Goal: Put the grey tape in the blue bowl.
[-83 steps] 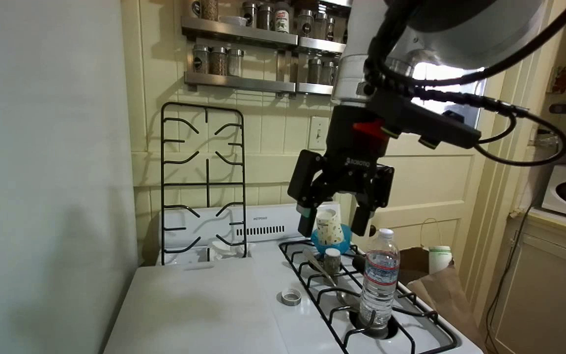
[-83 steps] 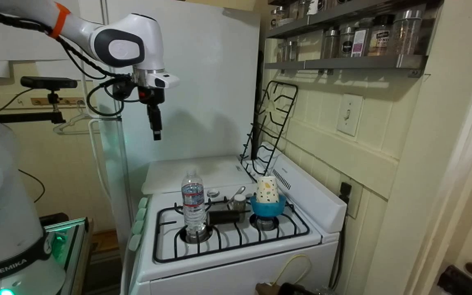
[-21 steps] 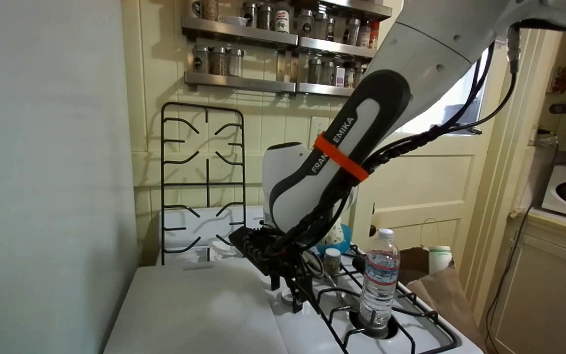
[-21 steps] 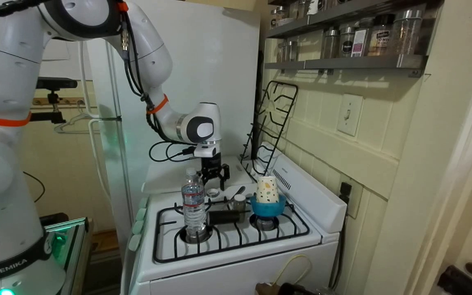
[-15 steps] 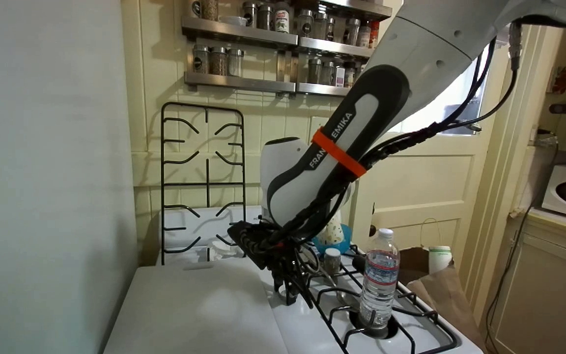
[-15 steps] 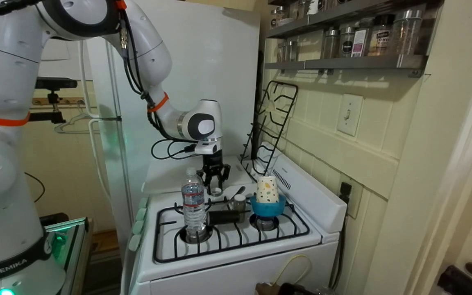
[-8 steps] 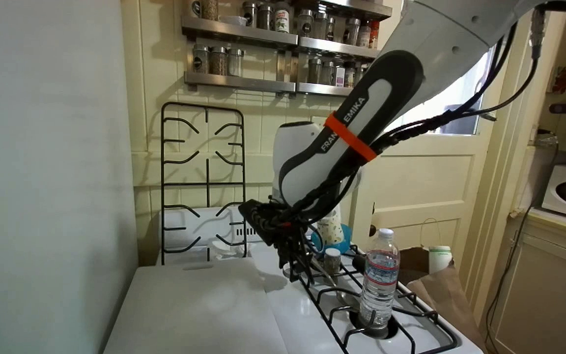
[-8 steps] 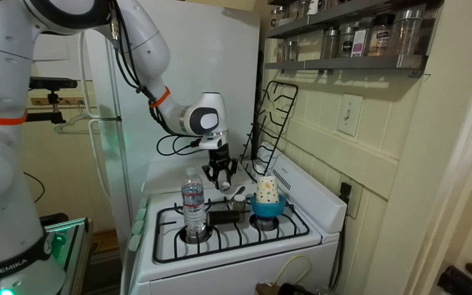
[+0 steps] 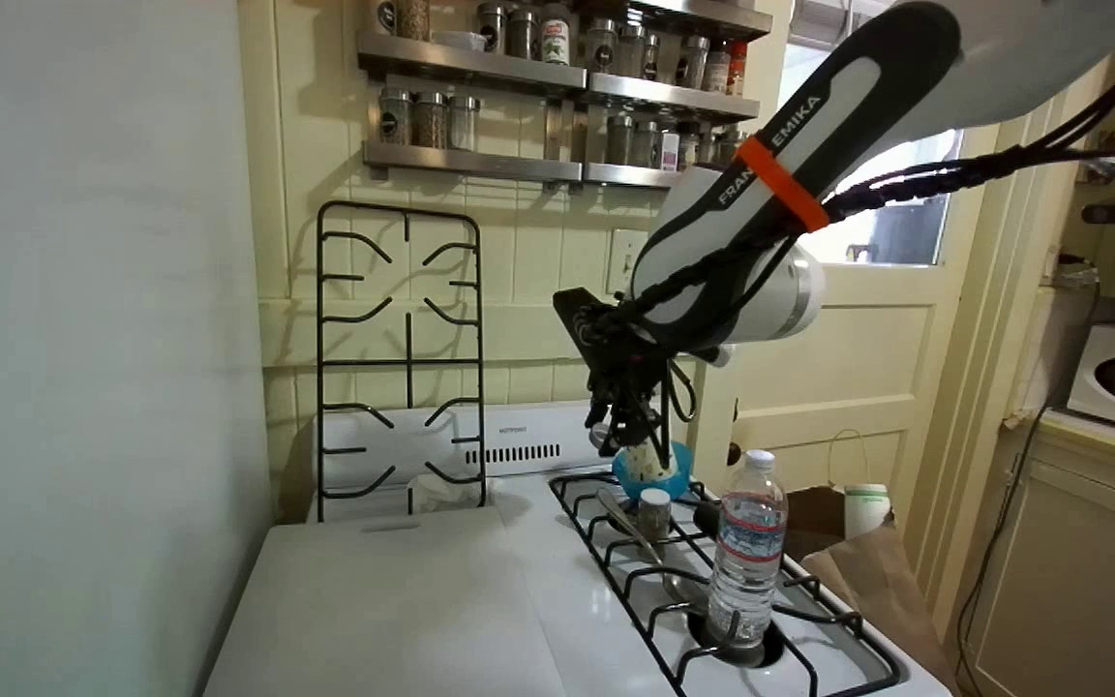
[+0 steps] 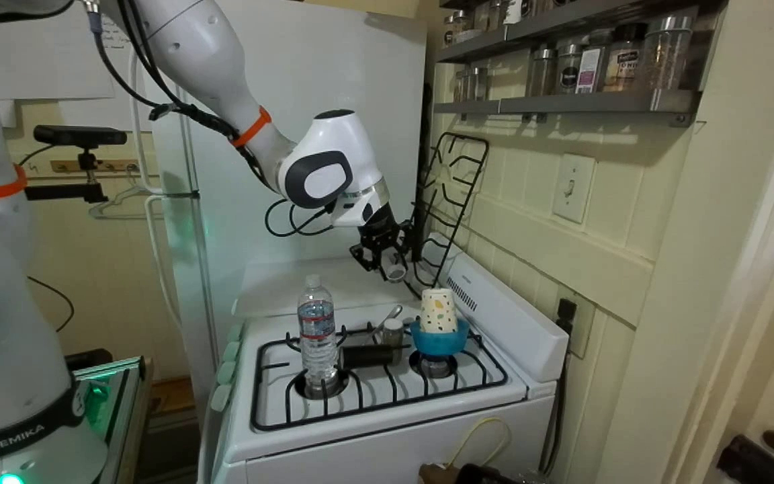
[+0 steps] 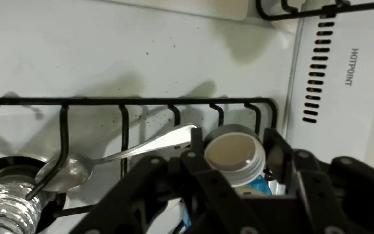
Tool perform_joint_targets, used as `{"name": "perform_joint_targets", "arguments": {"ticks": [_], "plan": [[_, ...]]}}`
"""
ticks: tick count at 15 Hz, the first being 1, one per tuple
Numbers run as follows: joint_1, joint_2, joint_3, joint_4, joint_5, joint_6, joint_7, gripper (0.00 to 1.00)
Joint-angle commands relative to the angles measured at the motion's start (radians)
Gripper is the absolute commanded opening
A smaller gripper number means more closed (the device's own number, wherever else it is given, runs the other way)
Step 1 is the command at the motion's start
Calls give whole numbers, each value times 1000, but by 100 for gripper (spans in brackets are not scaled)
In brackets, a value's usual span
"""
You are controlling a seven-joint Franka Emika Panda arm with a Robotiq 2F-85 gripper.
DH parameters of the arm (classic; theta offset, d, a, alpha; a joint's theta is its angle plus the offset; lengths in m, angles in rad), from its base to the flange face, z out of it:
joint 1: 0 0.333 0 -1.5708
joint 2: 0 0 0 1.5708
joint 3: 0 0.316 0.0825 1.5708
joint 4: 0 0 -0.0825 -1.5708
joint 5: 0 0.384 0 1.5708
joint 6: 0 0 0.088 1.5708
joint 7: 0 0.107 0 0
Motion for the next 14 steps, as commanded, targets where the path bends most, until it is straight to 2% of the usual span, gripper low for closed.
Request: {"name": "perform_joint_targets", "arguments": {"ticks": [1,5,7,14], "plan": [[-35,-54,43,-95,271,116,-200,24],[-21,-99,47,-102,594,89,-435,24],[-23,-132,25,-127,757,94,-555,24],[-25,-235,-99,-196,1179,96,-819,24]]}}
